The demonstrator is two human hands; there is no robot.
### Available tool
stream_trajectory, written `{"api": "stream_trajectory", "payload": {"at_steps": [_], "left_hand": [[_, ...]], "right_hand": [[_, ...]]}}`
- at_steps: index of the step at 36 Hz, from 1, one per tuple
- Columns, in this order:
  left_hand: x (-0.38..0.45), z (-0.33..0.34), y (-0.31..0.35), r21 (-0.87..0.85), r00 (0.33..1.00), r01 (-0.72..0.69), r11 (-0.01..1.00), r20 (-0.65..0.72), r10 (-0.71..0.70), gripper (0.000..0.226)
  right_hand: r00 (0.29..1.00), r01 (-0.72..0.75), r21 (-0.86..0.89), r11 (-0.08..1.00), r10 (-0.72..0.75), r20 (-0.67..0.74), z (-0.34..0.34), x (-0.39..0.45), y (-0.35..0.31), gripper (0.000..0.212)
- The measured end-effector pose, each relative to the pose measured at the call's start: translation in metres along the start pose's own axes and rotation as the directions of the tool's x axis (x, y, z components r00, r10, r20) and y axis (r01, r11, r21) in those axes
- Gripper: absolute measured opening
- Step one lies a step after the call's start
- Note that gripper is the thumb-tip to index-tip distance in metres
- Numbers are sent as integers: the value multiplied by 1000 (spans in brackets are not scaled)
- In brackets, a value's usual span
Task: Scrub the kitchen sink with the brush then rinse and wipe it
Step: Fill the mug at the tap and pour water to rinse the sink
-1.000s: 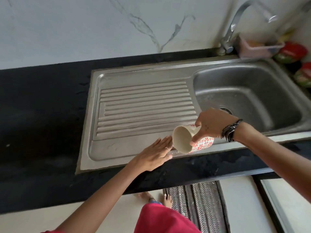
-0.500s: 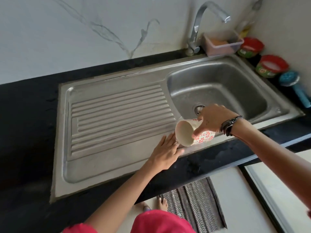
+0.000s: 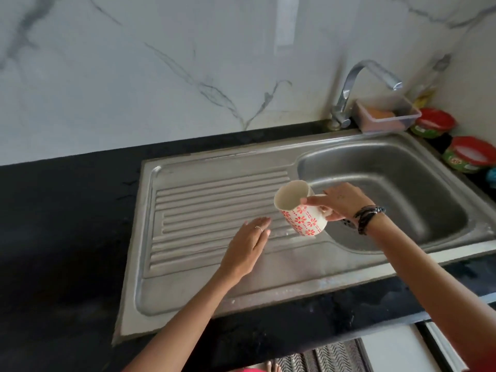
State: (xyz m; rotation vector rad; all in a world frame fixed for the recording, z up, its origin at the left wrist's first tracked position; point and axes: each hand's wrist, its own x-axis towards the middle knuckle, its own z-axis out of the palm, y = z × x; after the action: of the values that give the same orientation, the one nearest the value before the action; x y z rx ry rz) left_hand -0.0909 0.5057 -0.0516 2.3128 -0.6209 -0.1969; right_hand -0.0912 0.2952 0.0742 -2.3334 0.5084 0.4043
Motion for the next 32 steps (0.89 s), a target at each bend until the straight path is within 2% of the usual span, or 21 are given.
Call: {"api": "stream_trajectory", "payload": {"at_steps": [3, 6, 17, 20, 24, 28, 32], "left_hand": [[3, -26, -24, -18, 993, 13, 1000, -119, -15, 37], [11, -47, -49, -56, 982, 86, 995, -166, -95, 36], [65, -118, -139, -98, 918, 291, 952, -251, -307, 47], [91, -133, -163, -58, 897, 346, 937, -271, -348, 52], [124, -144, -191, 113, 853, 458, 882, -336, -400, 64], [145, -142, -207, 138, 820, 535, 834, -321, -473, 73], [157, -132, -210, 143, 819, 533, 834, -334, -466, 76]], "right_hand": [[996, 89, -109, 990, -86, 26, 9, 11, -28, 51], [987, 155, -225, 962, -142, 74, 17, 23, -60, 48], [965, 262, -226, 938, -247, 95, 51, 92, -165, 43], [955, 294, -257, 921, -275, 108, 60, 111, -190, 42], [957, 290, -314, 904, -269, 110, 73, 145, -214, 38], [962, 272, -401, 875, -251, 104, 80, 172, -228, 38], [965, 257, -488, 834, -247, 86, 80, 190, -234, 39]]}}
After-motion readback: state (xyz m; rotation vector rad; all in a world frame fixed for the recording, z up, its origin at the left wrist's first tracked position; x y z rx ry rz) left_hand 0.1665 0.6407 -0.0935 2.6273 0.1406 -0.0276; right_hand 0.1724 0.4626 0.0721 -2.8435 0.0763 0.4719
